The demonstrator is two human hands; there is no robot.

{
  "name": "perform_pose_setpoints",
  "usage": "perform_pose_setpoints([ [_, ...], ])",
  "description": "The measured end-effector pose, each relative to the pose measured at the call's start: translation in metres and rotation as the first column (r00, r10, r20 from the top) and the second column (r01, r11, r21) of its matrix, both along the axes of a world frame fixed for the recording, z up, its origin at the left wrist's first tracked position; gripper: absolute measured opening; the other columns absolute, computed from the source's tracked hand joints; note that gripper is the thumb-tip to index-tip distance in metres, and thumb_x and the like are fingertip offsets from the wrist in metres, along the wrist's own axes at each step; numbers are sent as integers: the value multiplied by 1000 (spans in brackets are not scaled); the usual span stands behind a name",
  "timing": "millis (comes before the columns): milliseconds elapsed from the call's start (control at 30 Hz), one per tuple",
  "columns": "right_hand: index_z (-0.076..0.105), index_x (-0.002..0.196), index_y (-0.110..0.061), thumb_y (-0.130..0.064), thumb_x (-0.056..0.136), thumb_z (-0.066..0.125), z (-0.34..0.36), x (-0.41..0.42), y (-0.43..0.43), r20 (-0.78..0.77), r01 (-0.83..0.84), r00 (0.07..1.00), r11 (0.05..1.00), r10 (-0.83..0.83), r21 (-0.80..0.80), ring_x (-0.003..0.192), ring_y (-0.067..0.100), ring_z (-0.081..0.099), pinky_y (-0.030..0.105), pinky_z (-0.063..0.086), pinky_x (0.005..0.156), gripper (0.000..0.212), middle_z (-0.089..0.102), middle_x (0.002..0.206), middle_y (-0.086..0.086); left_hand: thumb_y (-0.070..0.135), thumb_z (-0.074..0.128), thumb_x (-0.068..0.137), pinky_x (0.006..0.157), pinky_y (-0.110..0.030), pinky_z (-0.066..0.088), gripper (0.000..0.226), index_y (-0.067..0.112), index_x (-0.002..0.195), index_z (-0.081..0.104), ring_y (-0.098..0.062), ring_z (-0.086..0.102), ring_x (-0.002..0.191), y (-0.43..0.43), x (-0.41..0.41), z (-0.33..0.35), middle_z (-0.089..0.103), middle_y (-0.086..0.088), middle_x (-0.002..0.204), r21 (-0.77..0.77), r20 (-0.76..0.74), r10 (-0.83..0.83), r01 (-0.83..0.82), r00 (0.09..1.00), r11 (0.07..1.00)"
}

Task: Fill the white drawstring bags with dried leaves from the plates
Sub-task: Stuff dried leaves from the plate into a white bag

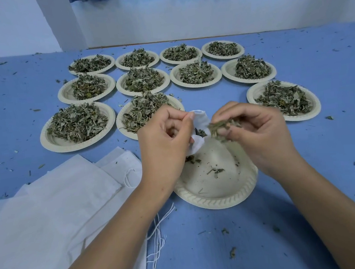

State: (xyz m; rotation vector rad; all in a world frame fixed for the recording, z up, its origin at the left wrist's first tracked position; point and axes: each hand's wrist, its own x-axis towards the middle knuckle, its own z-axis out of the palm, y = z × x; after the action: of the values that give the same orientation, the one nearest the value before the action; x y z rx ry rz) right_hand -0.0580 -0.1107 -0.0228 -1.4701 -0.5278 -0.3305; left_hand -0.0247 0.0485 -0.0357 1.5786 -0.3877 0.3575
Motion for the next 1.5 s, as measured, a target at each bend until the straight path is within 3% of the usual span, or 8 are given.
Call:
perform_pose_setpoints([
  [100,76,81,-23,1,74,71,-2,3,3,-34,166,986,984,-164,58,76,6,66,15,51,72,25,72,80,-7,11,66,92,48,-19,45,16,14,77,62,-3,52,43,-1,-1,-1,59,0,52,19,-2,-19,19,1000,1000],
  [433,74,88,-5,5,77,74,-13,0,14,302,501,865,730,-401,-465,76,10,64,24,51,72,15,70,84,2,10,66,91,49,-15,42,11,9,80,64,-4,53,44,-5,-3,-3,60,-3,53,37,-1,-114,114,993,993],
  [667,58,86,-5,1,75,76,-9,-3,13,232,399,914,840,-333,-367,84,15,58,22,51,76,22,55,90,4,10,66,91,45,-26,41,11,9,81,65,-15,51,42,-3,-1,-2,60,-5,52,52,18,-78,77,997,996],
  [800,70,77,0,4,75,78,-12,-4,15,410,540,825,759,-389,-365,74,15,62,22,51,71,8,65,78,4,10,67,91,49,-15,42,10,9,80,65,-3,52,43,-3,-3,-1,57,-1,50,43,19,-119,118,993,992],
  [933,71,72,-1,11,73,74,-15,-1,19,474,560,812,683,-340,-469,76,25,60,32,49,68,12,68,74,3,11,68,89,46,-26,43,12,12,78,64,-6,50,43,-3,-5,-2,55,1,49,44,44,-125,123,991,991],
  [1167,67,101,-10,0,75,74,-8,4,3,87,164,986,905,-141,-393,83,24,56,26,45,76,28,59,99,7,11,66,91,46,-20,42,17,21,78,64,-7,50,43,-1,-2,1,59,-3,53,21,64,2,-3,998,1000],
  [1333,70,80,1,5,77,75,-10,0,10,246,369,922,866,-297,-337,73,16,64,27,53,71,8,65,80,5,10,66,91,46,-20,43,13,16,79,65,-7,51,42,-3,-4,-1,60,-4,53,30,33,-59,58,998,998],
  [1500,74,94,3,-1,84,55,-9,-2,6,398,391,897,766,-193,-510,90,24,69,35,55,82,21,72,92,11,11,66,91,45,-21,41,14,17,78,65,-7,51,43,0,-2,0,60,-4,54,19,26,-56,56,998,998],
])
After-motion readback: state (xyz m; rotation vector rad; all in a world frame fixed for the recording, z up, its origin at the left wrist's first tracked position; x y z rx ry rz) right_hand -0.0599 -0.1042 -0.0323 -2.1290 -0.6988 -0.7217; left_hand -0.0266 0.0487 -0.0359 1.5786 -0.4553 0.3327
